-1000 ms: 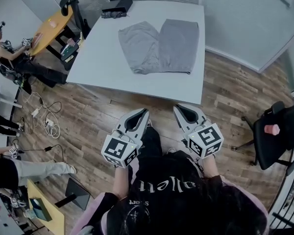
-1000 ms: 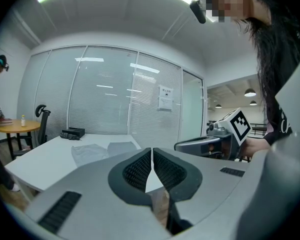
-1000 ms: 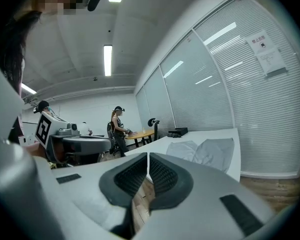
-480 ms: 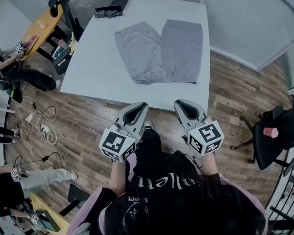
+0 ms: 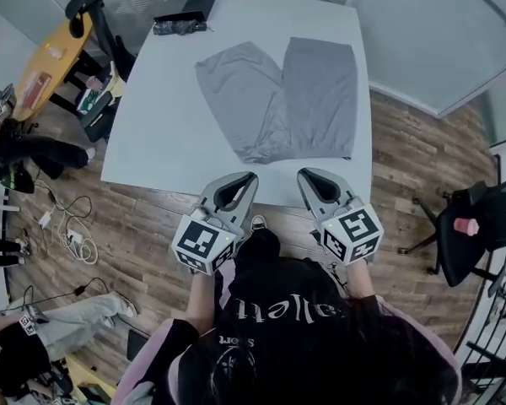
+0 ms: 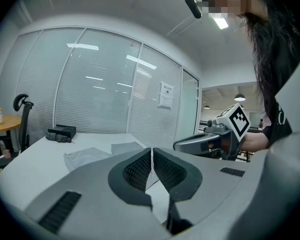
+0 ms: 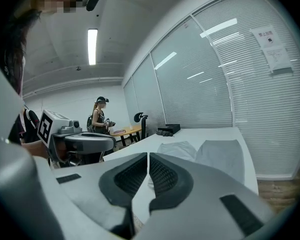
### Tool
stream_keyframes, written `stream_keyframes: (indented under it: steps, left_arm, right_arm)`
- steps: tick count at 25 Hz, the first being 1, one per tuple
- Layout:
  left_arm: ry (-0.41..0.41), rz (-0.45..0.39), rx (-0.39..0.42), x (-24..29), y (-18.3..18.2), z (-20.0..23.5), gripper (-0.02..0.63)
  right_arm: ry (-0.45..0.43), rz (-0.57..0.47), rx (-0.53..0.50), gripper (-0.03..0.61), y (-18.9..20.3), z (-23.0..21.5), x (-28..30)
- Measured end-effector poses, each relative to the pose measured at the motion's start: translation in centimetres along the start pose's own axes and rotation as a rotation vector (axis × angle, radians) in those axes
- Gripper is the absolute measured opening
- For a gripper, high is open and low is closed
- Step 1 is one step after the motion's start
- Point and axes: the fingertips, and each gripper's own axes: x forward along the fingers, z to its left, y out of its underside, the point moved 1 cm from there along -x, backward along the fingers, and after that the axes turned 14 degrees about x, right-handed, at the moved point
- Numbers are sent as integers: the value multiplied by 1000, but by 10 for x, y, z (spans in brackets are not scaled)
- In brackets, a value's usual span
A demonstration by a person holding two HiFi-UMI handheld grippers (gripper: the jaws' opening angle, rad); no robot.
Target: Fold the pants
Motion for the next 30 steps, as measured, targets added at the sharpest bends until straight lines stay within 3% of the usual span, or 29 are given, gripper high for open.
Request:
stream_keyframes:
  steps: [9, 18, 24, 30]
  left_arm:
    - [96, 13, 4, 7, 18, 37, 32]
    - [173, 21, -29, 19, 36, 46, 32]
    - [174, 44, -37, 30, 47, 47, 32]
    - [149, 115, -53, 44, 74, 47, 32]
  right_arm:
    - [69, 16, 7, 29, -5, 1, 47]
    - [136, 70, 14, 29, 9, -7, 61]
    - [226, 79, 25, 29, 15, -50, 56]
    - [385, 113, 13, 31, 31, -133, 42]
